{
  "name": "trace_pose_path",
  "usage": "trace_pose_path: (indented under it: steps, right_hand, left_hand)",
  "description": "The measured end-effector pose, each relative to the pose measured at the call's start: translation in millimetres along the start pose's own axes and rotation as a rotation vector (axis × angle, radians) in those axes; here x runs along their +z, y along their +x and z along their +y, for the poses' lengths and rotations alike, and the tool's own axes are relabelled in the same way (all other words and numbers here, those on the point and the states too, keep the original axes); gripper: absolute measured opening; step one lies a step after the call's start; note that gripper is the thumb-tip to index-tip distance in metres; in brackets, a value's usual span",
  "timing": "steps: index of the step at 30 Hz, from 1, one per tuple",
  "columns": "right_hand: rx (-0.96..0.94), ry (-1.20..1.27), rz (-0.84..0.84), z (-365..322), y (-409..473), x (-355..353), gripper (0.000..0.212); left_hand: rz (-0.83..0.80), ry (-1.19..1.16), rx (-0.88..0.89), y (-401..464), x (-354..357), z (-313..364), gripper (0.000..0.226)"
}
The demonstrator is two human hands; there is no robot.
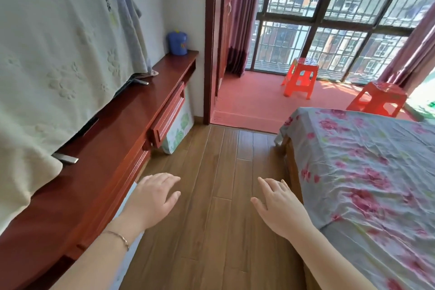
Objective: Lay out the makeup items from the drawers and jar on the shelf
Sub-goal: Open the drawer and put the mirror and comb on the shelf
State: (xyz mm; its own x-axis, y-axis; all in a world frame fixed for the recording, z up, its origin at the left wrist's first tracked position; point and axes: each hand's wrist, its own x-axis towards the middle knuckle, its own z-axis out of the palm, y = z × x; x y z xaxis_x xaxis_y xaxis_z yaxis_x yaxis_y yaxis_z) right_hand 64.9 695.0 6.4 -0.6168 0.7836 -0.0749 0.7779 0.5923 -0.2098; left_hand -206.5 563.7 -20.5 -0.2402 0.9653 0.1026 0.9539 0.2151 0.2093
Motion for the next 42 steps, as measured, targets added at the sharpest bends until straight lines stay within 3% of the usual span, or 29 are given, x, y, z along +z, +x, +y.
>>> trace_pose_path:
  steps: [6, 10, 19, 25, 32, 42]
  right_hand:
    - [-0.143, -0.038, -0.044, 26, 93, -14, 0.058]
    - [-0.288, -0.068, -0.085, 15, 149, -10, 0.058]
    - [-0.633, -0.120, -0.176, -53, 278, 12, 0.060]
    - [-0.892, -0.230, -0.218, -123, 361, 15, 0.062]
    - [-1.147, -0.215, -0.230, -200, 407, 38, 0.054]
    - [-1.452, -0.258, -0.326, -262, 421, 78, 0.056]
  left_hand:
    - [0.048, 0.011, -0.172, 51, 7, -7, 0.062]
    - [0.056, 0.008, -0.273, 63, 11, -23, 0.068]
    - [0.153, 0.048, -0.604, 88, 22, -91, 0.040]
    - [0.221, 0.018, -0.796, 101, 25, -130, 0.040]
    - [0.278, 0.069, -1.004, 84, 17, -153, 0.036]
    - [0.275, 0.117, -1.272, 63, 29, -128, 0.034]
